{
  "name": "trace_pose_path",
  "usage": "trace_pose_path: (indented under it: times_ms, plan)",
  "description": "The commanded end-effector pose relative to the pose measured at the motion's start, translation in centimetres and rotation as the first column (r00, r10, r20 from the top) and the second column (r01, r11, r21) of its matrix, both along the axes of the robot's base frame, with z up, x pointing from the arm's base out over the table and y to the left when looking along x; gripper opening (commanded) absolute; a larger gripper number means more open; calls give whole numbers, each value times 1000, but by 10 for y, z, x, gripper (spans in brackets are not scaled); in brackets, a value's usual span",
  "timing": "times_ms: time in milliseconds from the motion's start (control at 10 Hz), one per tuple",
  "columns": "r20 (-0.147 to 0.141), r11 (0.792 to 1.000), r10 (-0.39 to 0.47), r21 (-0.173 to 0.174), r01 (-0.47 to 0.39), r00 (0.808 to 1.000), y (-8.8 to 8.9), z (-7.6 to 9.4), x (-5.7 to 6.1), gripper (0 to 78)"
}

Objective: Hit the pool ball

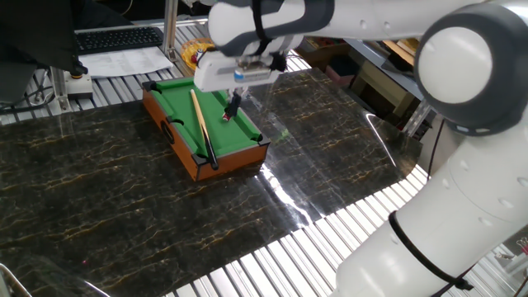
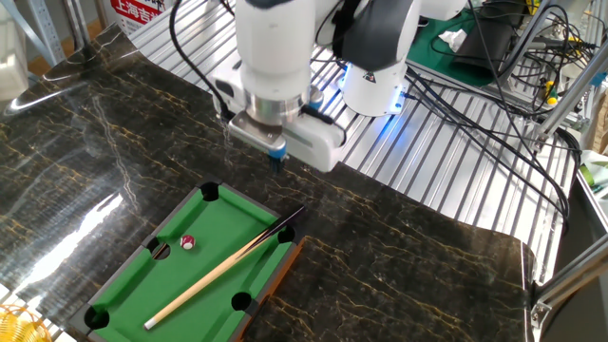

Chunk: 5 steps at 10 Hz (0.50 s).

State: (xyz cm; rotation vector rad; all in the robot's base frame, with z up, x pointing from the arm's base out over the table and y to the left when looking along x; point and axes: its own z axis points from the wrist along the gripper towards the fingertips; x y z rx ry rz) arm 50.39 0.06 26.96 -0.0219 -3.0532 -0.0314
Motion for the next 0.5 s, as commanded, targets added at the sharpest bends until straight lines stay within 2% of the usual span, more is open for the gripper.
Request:
trace_pose_path:
  times_ms: [100, 200, 300, 400, 500]
  plan:
    - [23, 999, -39, 9, 38, 999, 0, -33, 5, 0]
    - [22, 998, -56, 8, 56, 998, -1, -39, 8, 0]
    - [33, 997, -82, 8, 81, 996, -2, -43, 10, 0]
    - [56, 995, -103, 7, 103, 993, -3, -49, 10, 0]
    - [56, 995, -103, 7, 103, 993, -3, -49, 10, 0]
